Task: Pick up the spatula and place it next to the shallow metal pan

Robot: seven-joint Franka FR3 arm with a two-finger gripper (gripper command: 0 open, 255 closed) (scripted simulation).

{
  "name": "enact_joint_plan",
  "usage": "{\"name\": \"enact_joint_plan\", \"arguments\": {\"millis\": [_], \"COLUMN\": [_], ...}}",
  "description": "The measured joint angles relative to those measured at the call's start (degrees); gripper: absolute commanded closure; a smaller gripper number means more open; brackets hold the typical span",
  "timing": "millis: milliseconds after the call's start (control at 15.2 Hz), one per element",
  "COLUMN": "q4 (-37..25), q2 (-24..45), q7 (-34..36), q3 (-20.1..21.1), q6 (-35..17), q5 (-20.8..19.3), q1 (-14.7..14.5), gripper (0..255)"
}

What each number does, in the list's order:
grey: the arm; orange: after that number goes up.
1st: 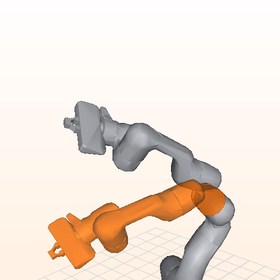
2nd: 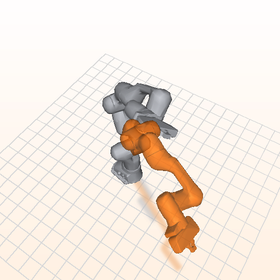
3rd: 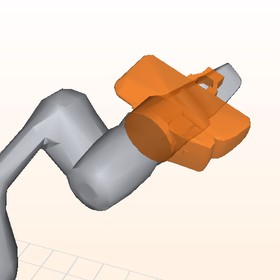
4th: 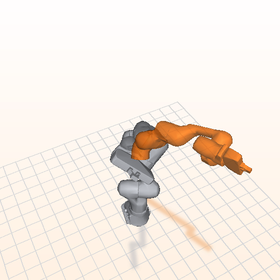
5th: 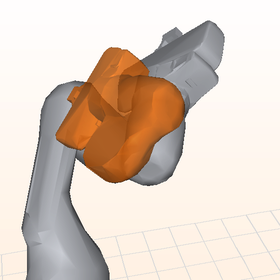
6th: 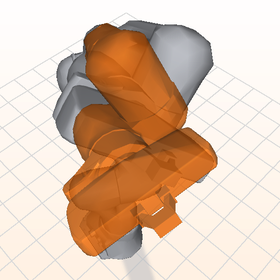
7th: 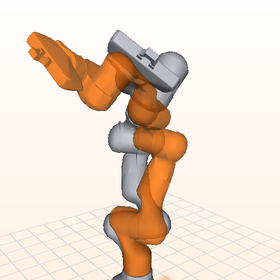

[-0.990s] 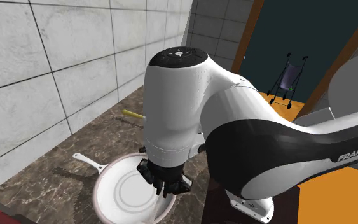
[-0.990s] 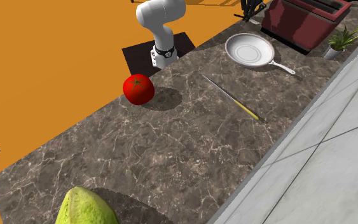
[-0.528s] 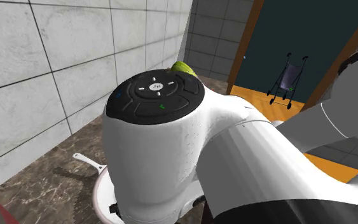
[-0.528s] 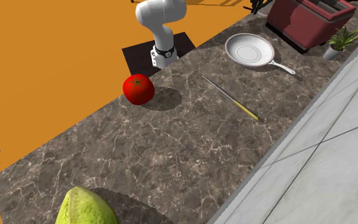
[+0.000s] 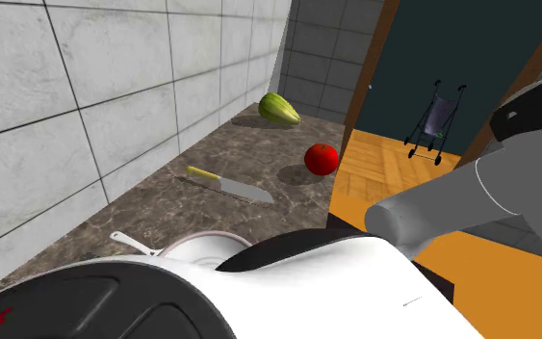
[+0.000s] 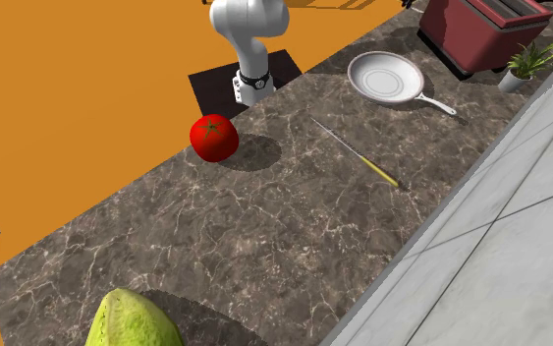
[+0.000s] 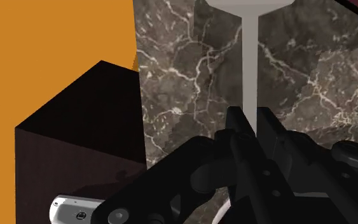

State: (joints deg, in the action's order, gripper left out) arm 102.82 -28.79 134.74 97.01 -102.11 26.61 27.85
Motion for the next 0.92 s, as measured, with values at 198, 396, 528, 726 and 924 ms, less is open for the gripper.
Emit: {"name": "enact_joint_plan", "arguments": {"millis": [198, 396, 528, 726, 924], "q4": [-1.87, -1.21, 0.08, 1.5, 2.88], "q2": [-1.96, -3.06, -3.49, -4.15, -4.88], "q7": [0.38, -0.16, -0.48, -0.96, -1.47], "q3": [3.73, 5.36, 5.92, 6.84, 7.87], "q6": [-0.13, -1.61, -3.02, -4.78, -6.55], "q5": [1.86, 3.02, 3.63, 4.51, 5.47], "q1": [3.28, 4.67, 4.68, 4.99, 5.37], "gripper": [255, 255, 255, 255, 255]}}
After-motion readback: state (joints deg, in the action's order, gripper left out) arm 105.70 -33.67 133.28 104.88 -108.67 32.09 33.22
